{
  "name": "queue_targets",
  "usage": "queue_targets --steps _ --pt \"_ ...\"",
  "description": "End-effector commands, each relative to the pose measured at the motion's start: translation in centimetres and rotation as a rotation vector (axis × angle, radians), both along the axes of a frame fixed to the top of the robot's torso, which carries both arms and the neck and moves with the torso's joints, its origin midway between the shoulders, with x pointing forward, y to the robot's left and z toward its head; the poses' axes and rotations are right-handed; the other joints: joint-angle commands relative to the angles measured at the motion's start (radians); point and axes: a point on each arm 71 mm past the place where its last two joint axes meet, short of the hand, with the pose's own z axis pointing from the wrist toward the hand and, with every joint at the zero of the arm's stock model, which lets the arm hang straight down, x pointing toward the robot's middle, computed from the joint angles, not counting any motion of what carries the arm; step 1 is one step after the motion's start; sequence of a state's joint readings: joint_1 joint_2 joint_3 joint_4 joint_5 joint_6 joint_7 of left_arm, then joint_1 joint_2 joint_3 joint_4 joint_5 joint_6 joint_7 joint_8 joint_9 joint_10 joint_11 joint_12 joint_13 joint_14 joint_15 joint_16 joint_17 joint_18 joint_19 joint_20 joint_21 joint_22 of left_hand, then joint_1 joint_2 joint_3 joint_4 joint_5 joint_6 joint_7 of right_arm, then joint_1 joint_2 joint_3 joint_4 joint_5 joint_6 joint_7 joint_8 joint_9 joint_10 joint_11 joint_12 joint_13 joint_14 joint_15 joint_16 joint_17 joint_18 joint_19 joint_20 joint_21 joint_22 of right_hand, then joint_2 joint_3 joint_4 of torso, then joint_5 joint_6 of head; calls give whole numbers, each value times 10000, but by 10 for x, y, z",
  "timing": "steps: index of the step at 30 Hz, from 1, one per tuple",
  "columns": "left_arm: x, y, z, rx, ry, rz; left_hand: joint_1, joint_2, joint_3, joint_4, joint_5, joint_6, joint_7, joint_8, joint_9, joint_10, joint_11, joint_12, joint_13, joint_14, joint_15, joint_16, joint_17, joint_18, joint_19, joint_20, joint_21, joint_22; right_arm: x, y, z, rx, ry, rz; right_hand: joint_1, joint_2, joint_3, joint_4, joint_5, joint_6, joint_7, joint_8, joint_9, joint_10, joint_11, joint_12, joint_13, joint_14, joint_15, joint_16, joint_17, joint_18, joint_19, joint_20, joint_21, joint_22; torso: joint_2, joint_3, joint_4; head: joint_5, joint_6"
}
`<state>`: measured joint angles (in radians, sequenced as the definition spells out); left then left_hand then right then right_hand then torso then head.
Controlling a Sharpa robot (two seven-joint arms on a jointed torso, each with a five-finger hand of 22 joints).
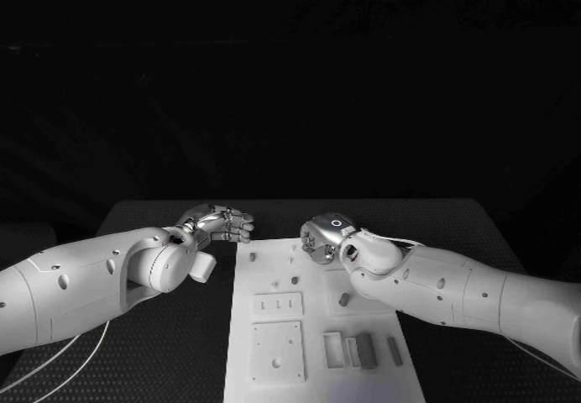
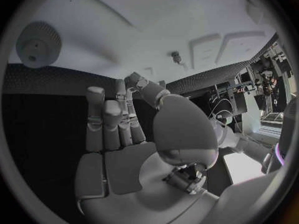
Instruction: Assemble the parts on the task board
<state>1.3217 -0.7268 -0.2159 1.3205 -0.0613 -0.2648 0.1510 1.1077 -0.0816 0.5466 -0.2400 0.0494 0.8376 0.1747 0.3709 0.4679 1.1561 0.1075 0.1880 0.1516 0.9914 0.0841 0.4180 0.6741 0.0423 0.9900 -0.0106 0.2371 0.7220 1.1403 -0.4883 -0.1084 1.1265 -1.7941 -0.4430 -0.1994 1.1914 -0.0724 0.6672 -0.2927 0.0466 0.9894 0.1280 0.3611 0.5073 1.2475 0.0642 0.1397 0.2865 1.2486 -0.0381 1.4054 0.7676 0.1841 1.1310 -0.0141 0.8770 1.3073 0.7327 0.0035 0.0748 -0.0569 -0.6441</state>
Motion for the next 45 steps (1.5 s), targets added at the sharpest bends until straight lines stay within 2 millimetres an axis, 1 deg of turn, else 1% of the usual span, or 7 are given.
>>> queue_targets --steps 1,6,10,14,20,27,45 --pt "1 -3 3 -51 -105 -211 -64 -16 15 60 9 -20 40 -56 -10 2 98 -67 -5 24 65 -39 15 103 -60 7 -51 10 2 4 1 -208 -390 -165 -9 -99 60 1 38 369 -188 57 219 61 16 28 -4 20 -64 63 -18 777 41 -30 -53 147 12 -1 4 -8 6" --pt "2 -5 5 -44 -163 -229 -64 -17 16 60 9 -20 40 -58 -10 4 98 -71 -4 25 65 -44 21 103 -60 8 -52 13 4 13 1 -335 -574 -118 -7 -101 71 0 39 370 -188 54 221 64 15 23 -12 23 -66 62 -21 777 39 -28 -62 143 24 7 10 18 20" --pt "3 -6 7 -50 -204 -261 -65 -18 15 60 9 -19 41 -60 -10 6 99 -75 -3 26 65 -47 24 103 -61 9 -53 14 6 20 1 -449 -623 -88 -8 -106 75 0 39 370 -188 52 222 66 14 19 -17 23 -66 62 -23 777 38 -27 -67 141 32 -3 9 35 17" --pt "4 -8 9 -52 -239 -290 -64 -19 16 60 9 -19 41 -61 -10 7 99 -77 -2 27 66 -50 28 103 -61 9 -54 16 8 24 -1 -556 -550 -67 -9 -108 79 1 38 370 -188 50 223 68 14 17 -21 24 -66 61 -24 777 38 -27 -70 140 46 -8 39 26 30" --pt "5 -9 13 -59 -310 -325 -64 -21 16 60 9 -19 42 -63 -10 9 99 -84 -1 28 66 -57 35 104 -61 10 -55 19 9 29 -2 -660 -544 -47 -11 -108 87 1 38 368 -187 45 224 70 14 11 -30 25 -66 60 -27 777 37 -24 -78 137 69 -1 32 62 25" --pt "5 -11 16 -51 -373 -369 -64 -23 17 60 9 -18 42 -65 -10 12 99 -90 1 30 67 -64 43 105 -61 11 -57 23 10 32 -3 -725 -453 -31 -16 -107 93 2 38 365 -186 40 225 72 15 5 -38 25 -66 58 -30 777 35 -21 -86 134 117 -35 90 27 66" --pt "7 -12 20 -52 -438 -405 -68 -26 16 62 9 -18 43 -71 -9 17 100 -104 4 33 68 -79 58 106 -63 13 -61 30 12 36 -7 -915 -287 -22 -34 -105 105 1 38 358 -182 28 228 75 19 -11 -59 21 -62 54 -37 777 26 -12 -107 129 121 -24 59 93 30"
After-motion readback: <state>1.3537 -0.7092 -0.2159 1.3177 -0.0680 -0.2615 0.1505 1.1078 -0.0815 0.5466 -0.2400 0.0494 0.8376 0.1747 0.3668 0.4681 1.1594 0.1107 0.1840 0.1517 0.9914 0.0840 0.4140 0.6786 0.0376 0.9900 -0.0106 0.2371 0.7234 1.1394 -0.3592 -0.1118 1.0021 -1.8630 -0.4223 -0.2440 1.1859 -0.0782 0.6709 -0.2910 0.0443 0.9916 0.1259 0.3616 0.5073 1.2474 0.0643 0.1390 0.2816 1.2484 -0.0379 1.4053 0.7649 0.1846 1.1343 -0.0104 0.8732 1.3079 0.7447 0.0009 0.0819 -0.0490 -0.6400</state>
